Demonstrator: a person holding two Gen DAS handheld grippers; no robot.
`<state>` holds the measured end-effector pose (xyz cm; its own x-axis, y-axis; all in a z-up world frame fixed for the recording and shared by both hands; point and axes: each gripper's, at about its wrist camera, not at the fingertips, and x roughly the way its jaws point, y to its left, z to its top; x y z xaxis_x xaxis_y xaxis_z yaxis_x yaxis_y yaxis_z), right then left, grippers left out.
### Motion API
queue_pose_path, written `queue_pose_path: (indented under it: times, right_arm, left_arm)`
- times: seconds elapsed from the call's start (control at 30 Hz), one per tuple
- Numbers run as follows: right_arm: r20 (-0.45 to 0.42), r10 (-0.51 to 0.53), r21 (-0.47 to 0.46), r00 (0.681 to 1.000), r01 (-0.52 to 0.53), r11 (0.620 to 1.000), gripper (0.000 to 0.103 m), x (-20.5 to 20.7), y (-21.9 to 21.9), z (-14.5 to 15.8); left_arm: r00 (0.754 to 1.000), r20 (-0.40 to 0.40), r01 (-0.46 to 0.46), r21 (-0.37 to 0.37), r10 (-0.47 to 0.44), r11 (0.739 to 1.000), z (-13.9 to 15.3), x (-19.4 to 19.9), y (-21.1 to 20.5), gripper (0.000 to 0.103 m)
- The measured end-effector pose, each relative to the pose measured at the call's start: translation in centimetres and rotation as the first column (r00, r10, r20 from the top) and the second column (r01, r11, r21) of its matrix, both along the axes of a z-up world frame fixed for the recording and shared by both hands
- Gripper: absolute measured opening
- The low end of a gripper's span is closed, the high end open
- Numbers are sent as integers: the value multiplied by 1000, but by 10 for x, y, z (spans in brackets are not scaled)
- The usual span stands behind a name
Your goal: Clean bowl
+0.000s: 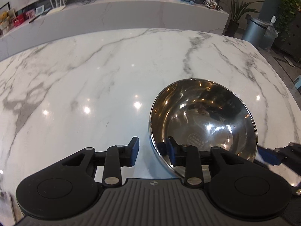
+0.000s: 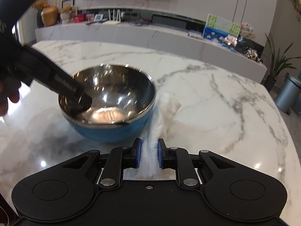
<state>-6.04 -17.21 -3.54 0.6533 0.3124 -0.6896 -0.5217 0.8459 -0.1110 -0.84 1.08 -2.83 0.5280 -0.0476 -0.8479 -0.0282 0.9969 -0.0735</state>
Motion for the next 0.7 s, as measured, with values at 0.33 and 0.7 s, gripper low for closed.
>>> queue_pose_path:
  times: [0.33, 0.7]
  right_arm:
    - [-17, 1, -18, 1000, -1, 1000, 16, 1, 2, -5]
    - [59, -66, 36, 996, 64, 997, 16, 2, -17, 16]
  left_arm:
    - [999, 13, 51, 26, -52, 998, 6, -8, -6, 24]
    - [991, 79, 106, 69, -111, 992, 5, -1, -12, 15]
